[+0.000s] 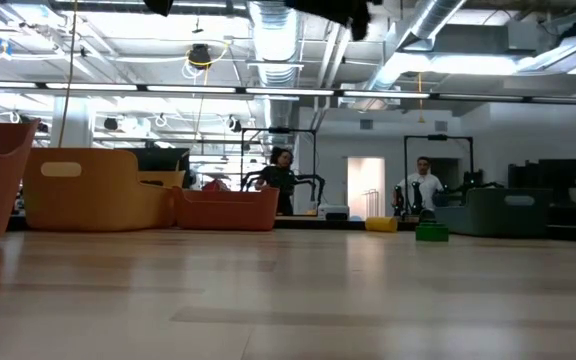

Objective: Sort blocks
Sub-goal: Put the green game piece into the top orange bin

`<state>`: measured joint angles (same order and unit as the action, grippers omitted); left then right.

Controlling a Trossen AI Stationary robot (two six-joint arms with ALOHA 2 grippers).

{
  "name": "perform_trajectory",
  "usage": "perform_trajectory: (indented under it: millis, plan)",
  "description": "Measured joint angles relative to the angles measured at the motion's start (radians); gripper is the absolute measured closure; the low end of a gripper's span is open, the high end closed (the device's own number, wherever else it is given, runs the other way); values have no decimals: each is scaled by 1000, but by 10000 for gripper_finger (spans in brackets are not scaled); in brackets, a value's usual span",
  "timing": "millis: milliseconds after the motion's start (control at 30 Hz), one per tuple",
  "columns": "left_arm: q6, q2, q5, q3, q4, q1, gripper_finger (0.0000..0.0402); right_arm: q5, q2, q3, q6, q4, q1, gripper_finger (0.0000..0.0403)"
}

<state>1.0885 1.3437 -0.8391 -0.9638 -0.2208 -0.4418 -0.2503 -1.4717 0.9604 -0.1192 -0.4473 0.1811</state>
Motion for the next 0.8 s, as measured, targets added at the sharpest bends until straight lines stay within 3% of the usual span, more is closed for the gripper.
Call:
perform_trajectory:
  millis: [233, 400, 600, 800]
  plan:
    - [-100, 0, -18, 0, 38, 46, 247, -190, 91, 1, -24, 316, -2, 155]
    - [-282, -4, -24, 0, 192, 192, 247, -303, 52, 1, -170, 559, 49, 155]
    - [-460, 3, 207, -1, 337, 461, 247, -400, -117, -2, -288, 619, 165, 155]
    - [-508, 62, 375, -80, 399, 728, 247, -502, -225, -2, -299, 551, 232, 155]
